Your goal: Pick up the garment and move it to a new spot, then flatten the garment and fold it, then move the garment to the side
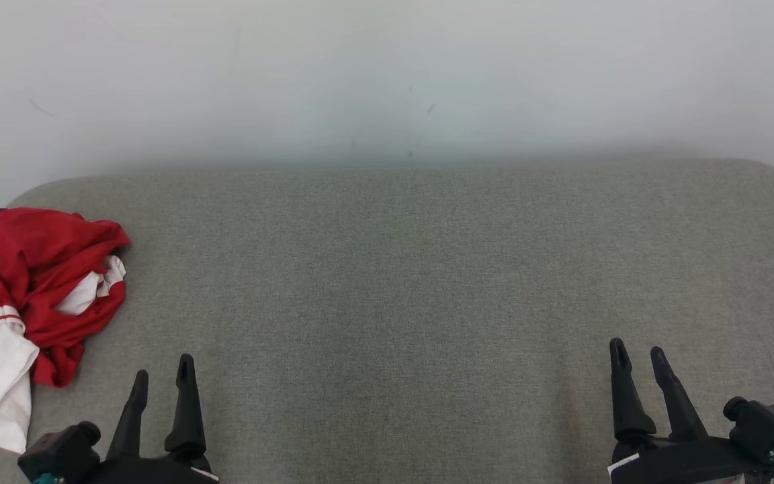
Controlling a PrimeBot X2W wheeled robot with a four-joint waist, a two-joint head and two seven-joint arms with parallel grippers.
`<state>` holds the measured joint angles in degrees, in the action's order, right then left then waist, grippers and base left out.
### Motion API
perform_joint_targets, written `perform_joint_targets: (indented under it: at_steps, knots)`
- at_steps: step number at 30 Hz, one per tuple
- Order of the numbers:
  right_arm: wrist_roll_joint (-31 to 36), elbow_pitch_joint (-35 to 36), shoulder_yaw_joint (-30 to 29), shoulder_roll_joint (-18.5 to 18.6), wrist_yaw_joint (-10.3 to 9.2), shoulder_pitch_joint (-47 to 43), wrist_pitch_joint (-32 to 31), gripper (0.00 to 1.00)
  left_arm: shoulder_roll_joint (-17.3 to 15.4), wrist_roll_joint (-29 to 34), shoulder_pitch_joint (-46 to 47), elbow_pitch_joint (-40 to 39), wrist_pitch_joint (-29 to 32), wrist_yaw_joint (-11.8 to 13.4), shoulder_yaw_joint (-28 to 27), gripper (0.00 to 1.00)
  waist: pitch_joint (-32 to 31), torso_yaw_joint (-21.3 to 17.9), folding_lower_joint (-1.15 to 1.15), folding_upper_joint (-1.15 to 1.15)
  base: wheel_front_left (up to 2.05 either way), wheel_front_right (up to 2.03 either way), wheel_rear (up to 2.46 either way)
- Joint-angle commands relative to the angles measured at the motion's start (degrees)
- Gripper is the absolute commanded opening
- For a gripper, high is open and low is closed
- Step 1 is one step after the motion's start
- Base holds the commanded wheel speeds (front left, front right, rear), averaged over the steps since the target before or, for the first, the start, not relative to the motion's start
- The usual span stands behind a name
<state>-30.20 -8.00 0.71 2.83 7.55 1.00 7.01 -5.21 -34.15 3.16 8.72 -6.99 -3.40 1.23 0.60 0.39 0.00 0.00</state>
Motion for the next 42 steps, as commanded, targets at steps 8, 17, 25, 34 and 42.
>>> perform_joint_targets:
  at_steps: [8, 17, 25, 34, 42]
  knots:
    - [6.83, 1.24, 0.63, 0.10, -0.07, -0.21, 1.66, 1.00, -0.95, 6.27, -0.19, -1.49, -1.68, 0.76, 0.85, 1.00, 0.12, 0.11, 0.00, 0.00, 0.00, 0.00, 0.00]
    - [11.98, 1.76, 0.98, 0.07, -0.07, -0.53, 2.91, 1.00, -1.37, 11.15, -0.41, -2.16, -2.93, 1.26, 1.42, 1.00, 0.20, 0.17, 0.00, 0.00, 0.00, 0.00, 0.00]
    - [14.77, 2.04, 0.87, 0.08, -0.08, -0.88, 3.91, 1.00, -1.53, 14.49, -0.67, -2.63, -3.87, 1.51, 1.47, 1.00, 0.17, 0.25, 0.00, 0.00, 0.00, 0.00, 0.00]
    - [18.46, 2.71, 0.35, 0.08, -0.09, -1.40, 5.02, 1.00, -1.75, 18.59, -1.46, -3.08, -5.07, 1.78, 1.29, 1.00, -0.16, 0.35, 0.00, 0.00, 0.00, 0.00, 0.00]
    - [21.38, 3.44, -0.39, 0.09, -0.10, -2.03, 5.95, 1.00, -2.03, 21.56, -2.16, -3.12, -6.01, 1.64, 1.04, 1.00, -0.48, 0.52, 0.00, 0.00, 0.00, 0.00, 0.00]
